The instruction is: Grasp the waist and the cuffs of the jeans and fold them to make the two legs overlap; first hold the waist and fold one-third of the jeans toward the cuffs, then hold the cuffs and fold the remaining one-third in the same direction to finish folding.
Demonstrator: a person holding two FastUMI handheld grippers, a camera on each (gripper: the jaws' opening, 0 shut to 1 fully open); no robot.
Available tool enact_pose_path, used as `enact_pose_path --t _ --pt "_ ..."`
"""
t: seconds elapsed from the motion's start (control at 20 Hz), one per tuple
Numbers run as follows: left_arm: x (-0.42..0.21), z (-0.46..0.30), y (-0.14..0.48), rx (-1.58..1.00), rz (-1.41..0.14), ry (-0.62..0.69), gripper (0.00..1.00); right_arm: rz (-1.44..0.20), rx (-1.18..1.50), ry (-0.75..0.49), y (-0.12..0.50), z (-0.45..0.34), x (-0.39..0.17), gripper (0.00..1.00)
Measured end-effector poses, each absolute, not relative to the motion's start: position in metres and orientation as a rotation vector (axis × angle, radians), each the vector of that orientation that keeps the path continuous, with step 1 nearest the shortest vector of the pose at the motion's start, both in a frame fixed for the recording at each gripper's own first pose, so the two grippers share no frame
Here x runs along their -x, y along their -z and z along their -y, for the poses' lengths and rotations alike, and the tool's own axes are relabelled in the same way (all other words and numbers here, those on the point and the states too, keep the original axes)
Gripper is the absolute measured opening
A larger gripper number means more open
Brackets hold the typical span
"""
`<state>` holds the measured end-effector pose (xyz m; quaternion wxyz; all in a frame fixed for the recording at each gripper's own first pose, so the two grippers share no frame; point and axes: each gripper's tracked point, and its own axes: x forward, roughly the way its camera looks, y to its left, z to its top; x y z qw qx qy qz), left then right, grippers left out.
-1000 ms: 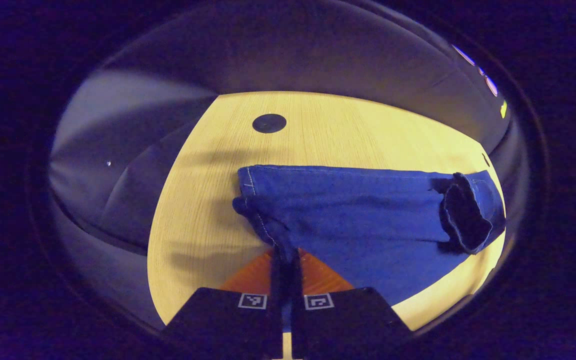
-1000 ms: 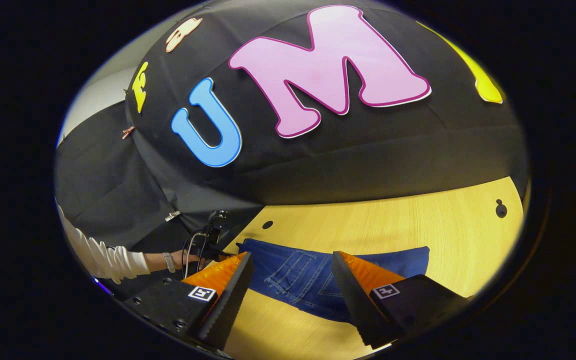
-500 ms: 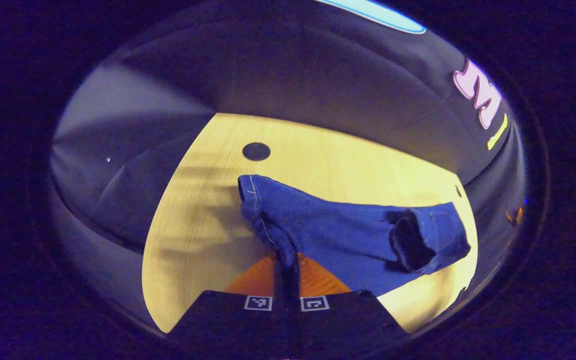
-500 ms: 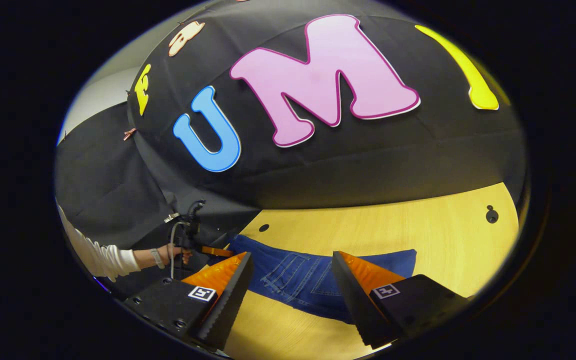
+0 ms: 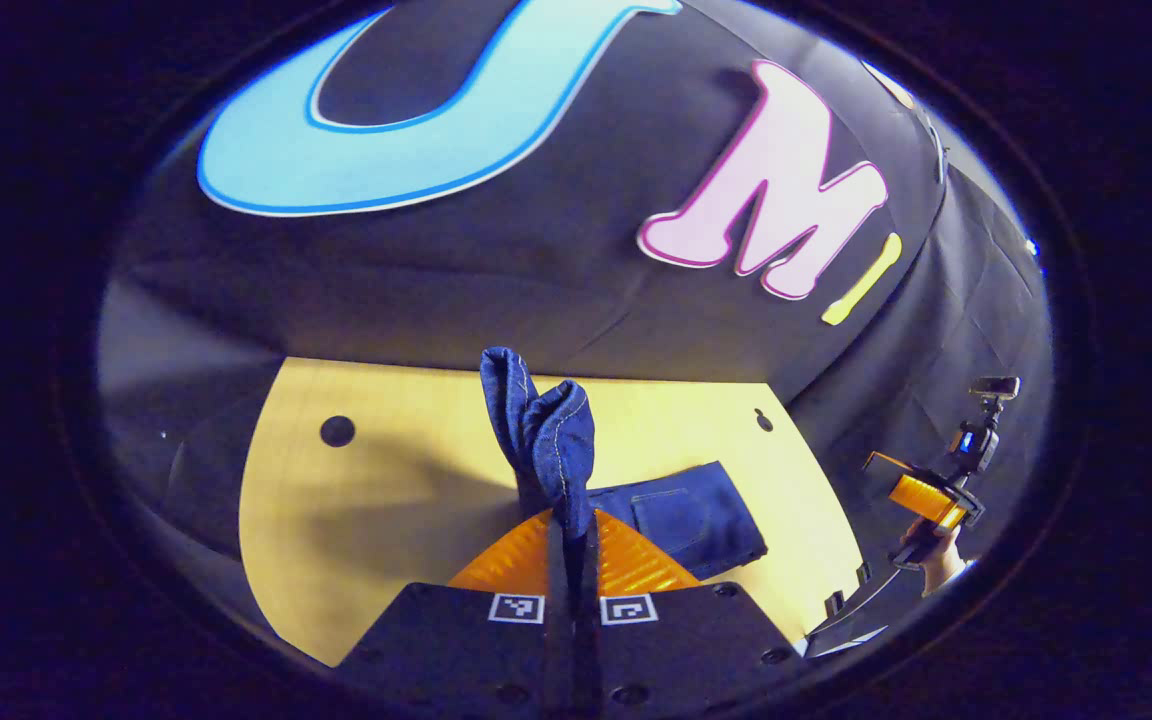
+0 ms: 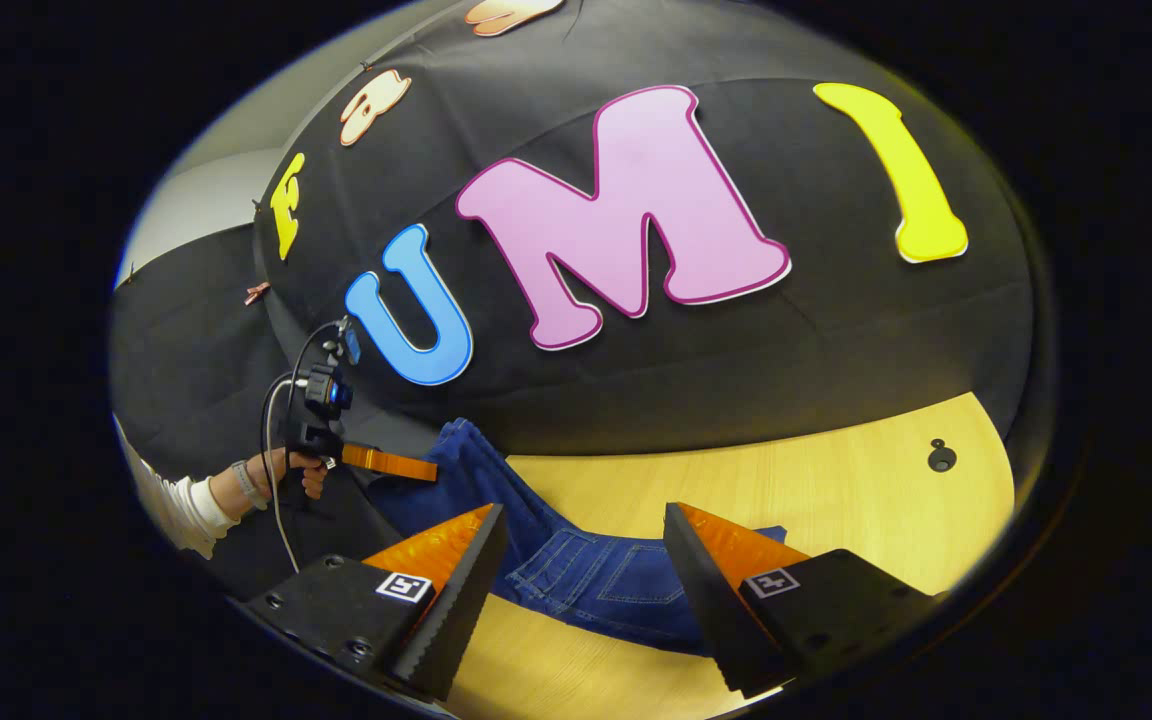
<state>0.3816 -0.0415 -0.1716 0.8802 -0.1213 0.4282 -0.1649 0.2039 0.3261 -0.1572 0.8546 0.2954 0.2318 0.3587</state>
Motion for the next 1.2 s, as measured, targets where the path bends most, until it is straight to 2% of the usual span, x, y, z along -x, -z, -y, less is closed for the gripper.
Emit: enact_pose_path --t 0.15,0.35,0.55,0.7,0.8,0.9,0.95,1.1,1.15,1.2 --pt "-0.387 0.141 0.192 0.166 -0.927 0.426 0.06 -0.479 -0.606 -0.707 0.162 -0.299 -0.203 0.96" --pt "-0.383 0.245 0.281 0.128 -1.070 0.485 0.06 -0.484 -0.617 -0.619 0.176 -0.255 -0.203 0.97" --pt "-0.377 0.276 0.369 -0.016 -1.161 0.443 0.07 -0.503 -0.617 -0.552 0.195 -0.219 -0.198 0.96" --pt "-0.375 0.280 0.385 0.012 -1.180 0.434 0.11 -0.526 -0.620 -0.514 0.208 -0.202 -0.195 0.96" --pt "-0.371 0.287 0.393 0.046 -1.199 0.448 0.18 -0.526 -0.626 -0.494 0.212 -0.194 -0.195 0.96" --pt "-0.368 0.295 0.391 0.073 -1.196 0.454 0.48 -0.534 -0.632 -0.487 0.217 -0.189 -0.195 0.97" --pt "-0.370 0.302 0.388 0.088 -1.175 0.456 0.58 -0.537 -0.636 -0.488 0.218 -0.189 -0.195 0.97" --pt "-0.368 0.340 0.347 0.254 -1.079 0.563 0.75 -0.524 -0.650 -0.498 0.214 -0.190 -0.197 0.97" --pt "-0.367 0.350 0.325 0.298 -1.034 0.601 0.95 -0.517 -0.657 -0.499 0.210 -0.192 -0.197 0.97" --pt "-0.364 0.353 0.304 0.315 -0.980 0.631 0.97 -0.507 -0.663 -0.500 0.205 -0.193 -0.196 0.97"
